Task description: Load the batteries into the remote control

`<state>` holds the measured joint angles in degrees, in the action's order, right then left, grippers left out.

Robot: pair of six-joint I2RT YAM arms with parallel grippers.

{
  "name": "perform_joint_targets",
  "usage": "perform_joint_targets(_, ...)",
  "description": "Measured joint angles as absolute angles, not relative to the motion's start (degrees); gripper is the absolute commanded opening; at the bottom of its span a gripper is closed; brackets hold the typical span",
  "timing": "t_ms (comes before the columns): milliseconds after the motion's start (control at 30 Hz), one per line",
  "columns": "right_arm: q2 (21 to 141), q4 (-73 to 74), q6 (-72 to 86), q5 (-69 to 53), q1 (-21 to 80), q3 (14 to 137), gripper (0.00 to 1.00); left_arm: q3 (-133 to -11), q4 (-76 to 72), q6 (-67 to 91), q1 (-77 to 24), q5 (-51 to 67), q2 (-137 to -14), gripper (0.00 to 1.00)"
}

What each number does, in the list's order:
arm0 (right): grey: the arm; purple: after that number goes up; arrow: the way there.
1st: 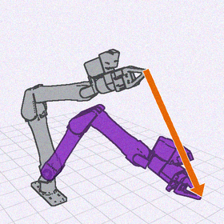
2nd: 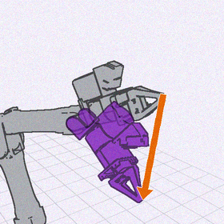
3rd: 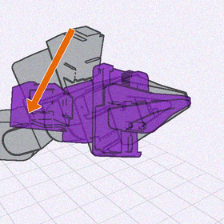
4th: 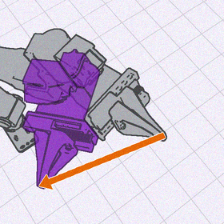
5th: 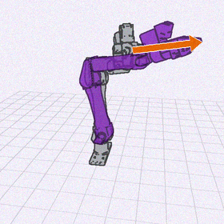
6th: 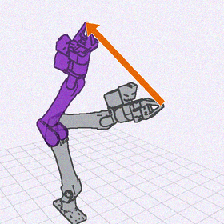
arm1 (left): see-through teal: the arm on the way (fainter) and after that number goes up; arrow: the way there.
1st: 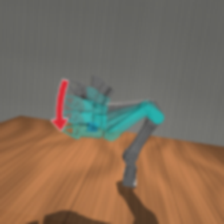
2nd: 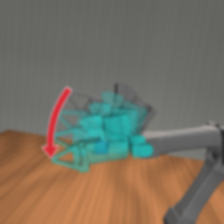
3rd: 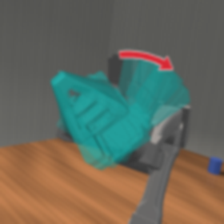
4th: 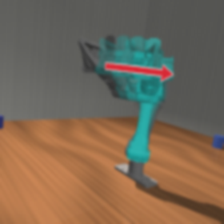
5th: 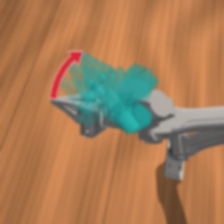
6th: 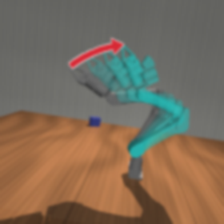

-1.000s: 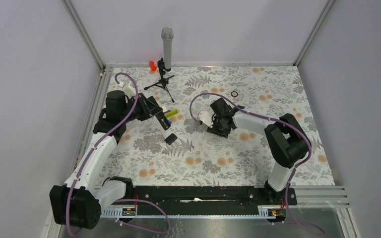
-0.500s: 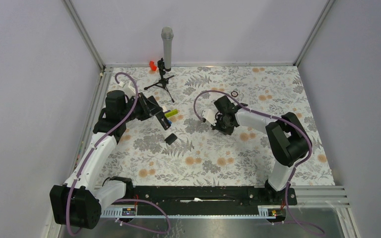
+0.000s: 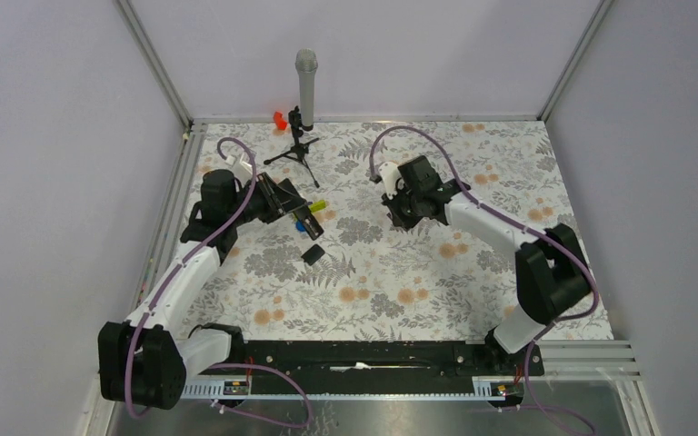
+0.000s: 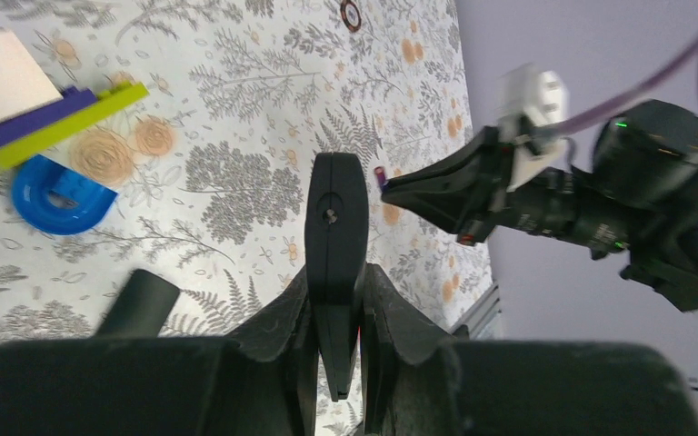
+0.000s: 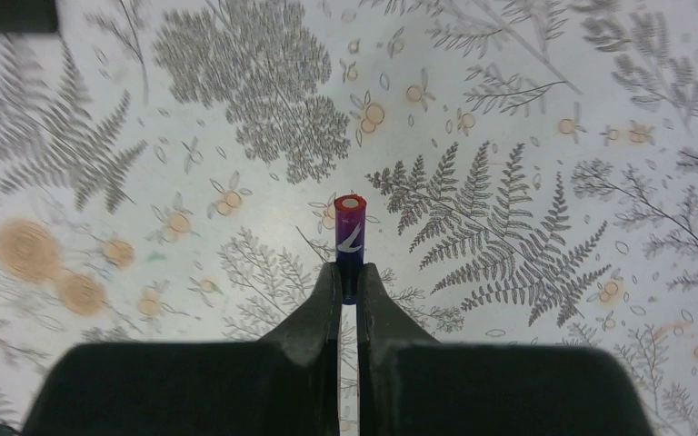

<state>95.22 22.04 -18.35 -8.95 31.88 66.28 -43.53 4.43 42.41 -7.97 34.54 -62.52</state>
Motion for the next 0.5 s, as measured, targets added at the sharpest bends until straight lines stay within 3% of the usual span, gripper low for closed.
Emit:
perform_joint_targets(300, 87.4, 26.3, 1.7, -7.3, 31.9, 70.1, 0.0, -42.4, -4.7, 49.5, -18.1, 35.8, -70.5, 0.0)
perform_joint_targets(500, 83.4, 30.1, 9.0, -14.9, 32.5, 70.2, 0.0, -43.0, -11.6, 53.8, -22.0, 36.5, -77.5, 0.0)
